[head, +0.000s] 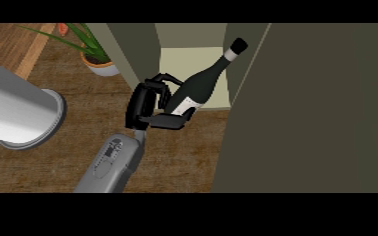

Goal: Pick up the wine, place it into the cabinet and close the cabinet

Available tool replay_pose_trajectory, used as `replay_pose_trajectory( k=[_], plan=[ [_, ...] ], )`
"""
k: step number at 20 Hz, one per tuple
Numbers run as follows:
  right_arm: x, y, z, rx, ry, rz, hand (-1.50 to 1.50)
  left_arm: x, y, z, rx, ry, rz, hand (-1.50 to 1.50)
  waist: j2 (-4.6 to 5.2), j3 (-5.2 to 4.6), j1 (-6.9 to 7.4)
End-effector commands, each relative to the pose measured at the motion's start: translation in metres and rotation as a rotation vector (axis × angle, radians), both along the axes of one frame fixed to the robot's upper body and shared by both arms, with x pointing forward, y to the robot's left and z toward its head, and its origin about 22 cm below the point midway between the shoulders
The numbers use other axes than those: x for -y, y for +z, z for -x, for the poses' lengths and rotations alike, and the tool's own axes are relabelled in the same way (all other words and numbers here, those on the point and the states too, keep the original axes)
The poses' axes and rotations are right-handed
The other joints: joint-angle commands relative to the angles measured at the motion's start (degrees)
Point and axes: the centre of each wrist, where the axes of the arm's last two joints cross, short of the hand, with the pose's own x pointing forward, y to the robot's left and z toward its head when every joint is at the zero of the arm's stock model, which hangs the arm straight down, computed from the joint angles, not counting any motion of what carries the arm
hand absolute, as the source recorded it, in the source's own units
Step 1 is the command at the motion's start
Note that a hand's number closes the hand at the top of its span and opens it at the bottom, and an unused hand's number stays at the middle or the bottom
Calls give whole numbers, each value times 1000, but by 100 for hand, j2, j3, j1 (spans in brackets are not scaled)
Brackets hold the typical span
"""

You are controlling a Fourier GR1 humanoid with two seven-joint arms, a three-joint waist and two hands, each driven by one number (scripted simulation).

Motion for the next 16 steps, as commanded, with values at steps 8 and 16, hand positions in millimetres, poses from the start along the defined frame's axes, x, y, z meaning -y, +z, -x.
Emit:
replay_pose_trajectory(
  k=[8, 16],
  plan=[
    [9, 31, 41, -2, 95, -122, -150, 25, 3, -41, -30, 15, 21, 150, 20, -5, -178],
    [9, 26, 32, 16, 93, -108, -150, 35, 4, -59, -49, 55, -1, 150, 47, -3, -190]
  ],
)
